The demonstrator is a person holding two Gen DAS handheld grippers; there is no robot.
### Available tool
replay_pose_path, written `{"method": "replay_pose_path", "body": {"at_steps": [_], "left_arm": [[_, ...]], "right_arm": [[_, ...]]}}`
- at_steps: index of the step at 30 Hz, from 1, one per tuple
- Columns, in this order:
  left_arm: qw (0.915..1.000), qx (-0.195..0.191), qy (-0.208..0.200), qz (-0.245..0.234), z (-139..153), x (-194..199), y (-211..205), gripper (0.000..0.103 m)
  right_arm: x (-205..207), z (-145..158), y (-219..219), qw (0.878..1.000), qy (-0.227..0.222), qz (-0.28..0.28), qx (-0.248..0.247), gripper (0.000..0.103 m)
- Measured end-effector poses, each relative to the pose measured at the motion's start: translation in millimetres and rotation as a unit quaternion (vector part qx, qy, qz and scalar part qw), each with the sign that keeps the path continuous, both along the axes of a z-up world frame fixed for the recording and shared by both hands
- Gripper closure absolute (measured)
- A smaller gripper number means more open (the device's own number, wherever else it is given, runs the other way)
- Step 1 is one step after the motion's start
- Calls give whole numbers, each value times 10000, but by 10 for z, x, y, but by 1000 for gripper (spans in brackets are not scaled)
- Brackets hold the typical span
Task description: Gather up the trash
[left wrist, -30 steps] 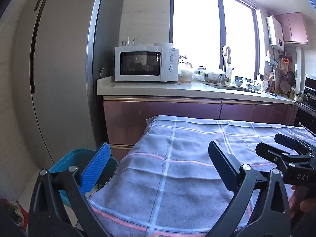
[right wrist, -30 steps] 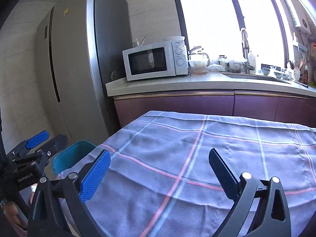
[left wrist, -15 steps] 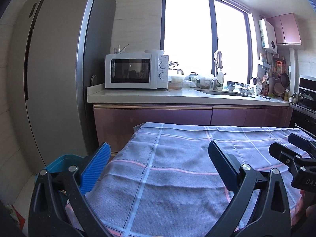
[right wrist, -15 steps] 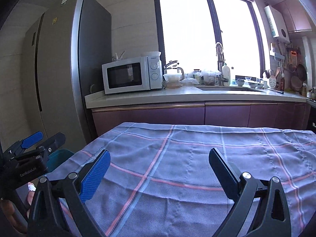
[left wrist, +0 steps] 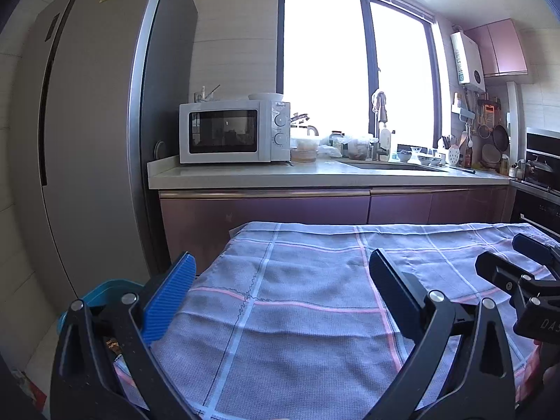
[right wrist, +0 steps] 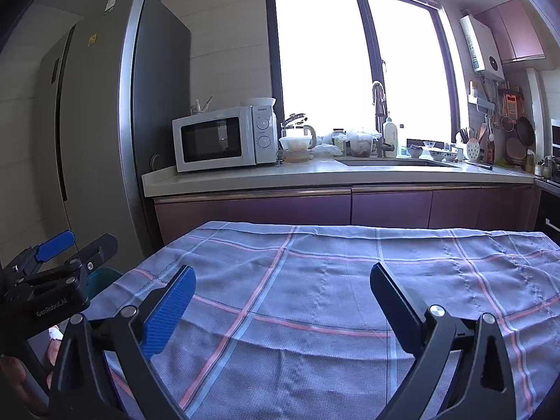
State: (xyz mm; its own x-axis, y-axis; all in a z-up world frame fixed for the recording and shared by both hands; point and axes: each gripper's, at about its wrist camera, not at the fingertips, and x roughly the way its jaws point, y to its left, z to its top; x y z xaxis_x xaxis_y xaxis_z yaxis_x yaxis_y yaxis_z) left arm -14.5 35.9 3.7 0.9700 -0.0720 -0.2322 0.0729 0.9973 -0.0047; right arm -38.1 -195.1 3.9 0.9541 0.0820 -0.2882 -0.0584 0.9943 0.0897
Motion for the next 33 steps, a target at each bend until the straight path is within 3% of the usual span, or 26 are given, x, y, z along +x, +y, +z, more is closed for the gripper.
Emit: {"method": "replay_pose_path", "body": {"at_steps": [33], "left_arm": [[9995, 13, -325, -39, 3, -82, 11, 6]], "right_arm": [[-70, 35, -124, 9995, -179, -259, 58, 7]]}}
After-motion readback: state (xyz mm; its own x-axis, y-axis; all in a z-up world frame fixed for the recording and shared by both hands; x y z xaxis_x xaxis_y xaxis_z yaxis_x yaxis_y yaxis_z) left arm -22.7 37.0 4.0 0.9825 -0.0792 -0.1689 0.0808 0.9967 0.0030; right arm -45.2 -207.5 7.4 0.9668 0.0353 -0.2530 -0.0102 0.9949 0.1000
